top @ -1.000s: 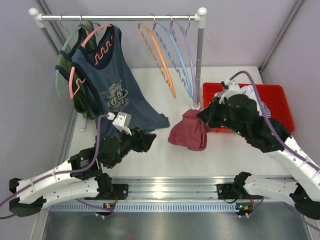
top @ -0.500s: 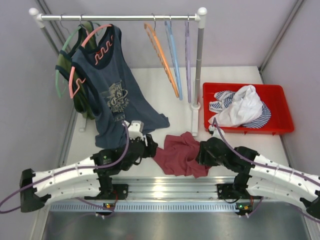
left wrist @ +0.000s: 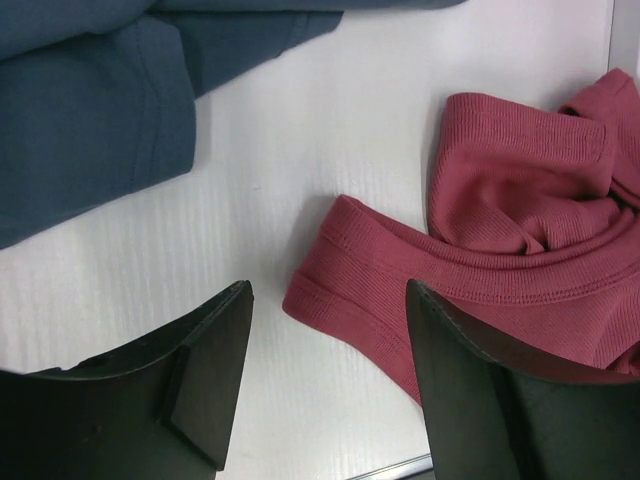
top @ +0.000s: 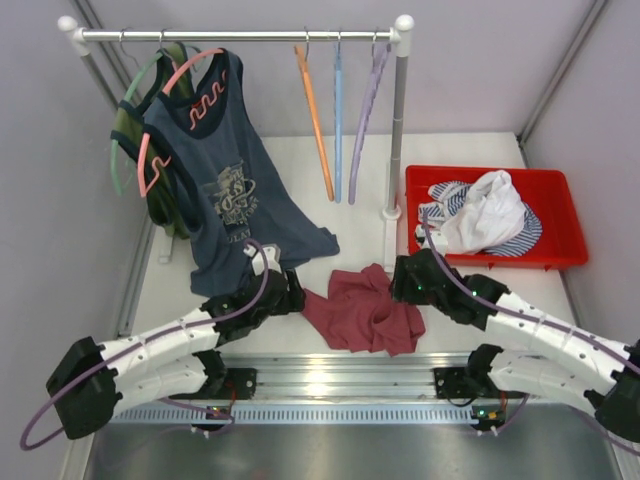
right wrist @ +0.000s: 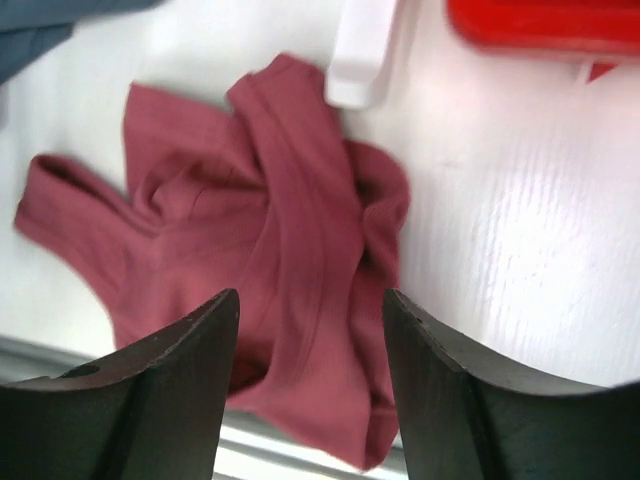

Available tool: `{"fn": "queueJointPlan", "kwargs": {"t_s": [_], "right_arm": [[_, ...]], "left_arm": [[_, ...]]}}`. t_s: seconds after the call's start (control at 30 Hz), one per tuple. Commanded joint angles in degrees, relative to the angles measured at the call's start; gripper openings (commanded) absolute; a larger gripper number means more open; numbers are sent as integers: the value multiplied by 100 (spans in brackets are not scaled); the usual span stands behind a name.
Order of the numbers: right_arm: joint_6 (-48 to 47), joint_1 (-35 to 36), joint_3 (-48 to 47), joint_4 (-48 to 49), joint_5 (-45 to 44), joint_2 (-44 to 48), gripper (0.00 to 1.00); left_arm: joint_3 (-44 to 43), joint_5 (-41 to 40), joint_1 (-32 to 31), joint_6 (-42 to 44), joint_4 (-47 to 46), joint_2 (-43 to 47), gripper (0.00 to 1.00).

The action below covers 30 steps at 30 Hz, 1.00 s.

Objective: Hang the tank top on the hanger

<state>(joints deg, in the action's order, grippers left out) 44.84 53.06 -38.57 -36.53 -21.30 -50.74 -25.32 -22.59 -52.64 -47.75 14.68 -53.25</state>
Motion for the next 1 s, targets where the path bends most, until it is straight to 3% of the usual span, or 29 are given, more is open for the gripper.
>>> {"fn": "queueJointPlan", "kwargs": {"t_s": [0.0,0.37,0.47,0.5,0.67,0.87,0.97], "right_arm": [[-783,-752,-283,866,397,-304,58],[-1276,-1201,-266,1175,881,-1087,54],[-1320,-1236,-213,1228,908,-1201,54],[-1337,-1263,-195,1262,934,-1288,54],[-1399,-1289,-107,1359,1110,-1508,51],[-1417,-1289,-204,1159,1251,-1457,41],[-1373,-1289,-195,895,1137,-1158,46]], "left_arm": [[159,948,298,308,-1148,-203,67],[300,1582,729,407,-1766,-1090,65],[352,1714,729,389,-1863,-1196,54],[370,1792,729,389,-1889,-1205,41],[55,2030,729,582,-1330,-942,0],[-525,1934,729,889,-388,-204,0],[-798,2030,729,977,34,34,0]]}}
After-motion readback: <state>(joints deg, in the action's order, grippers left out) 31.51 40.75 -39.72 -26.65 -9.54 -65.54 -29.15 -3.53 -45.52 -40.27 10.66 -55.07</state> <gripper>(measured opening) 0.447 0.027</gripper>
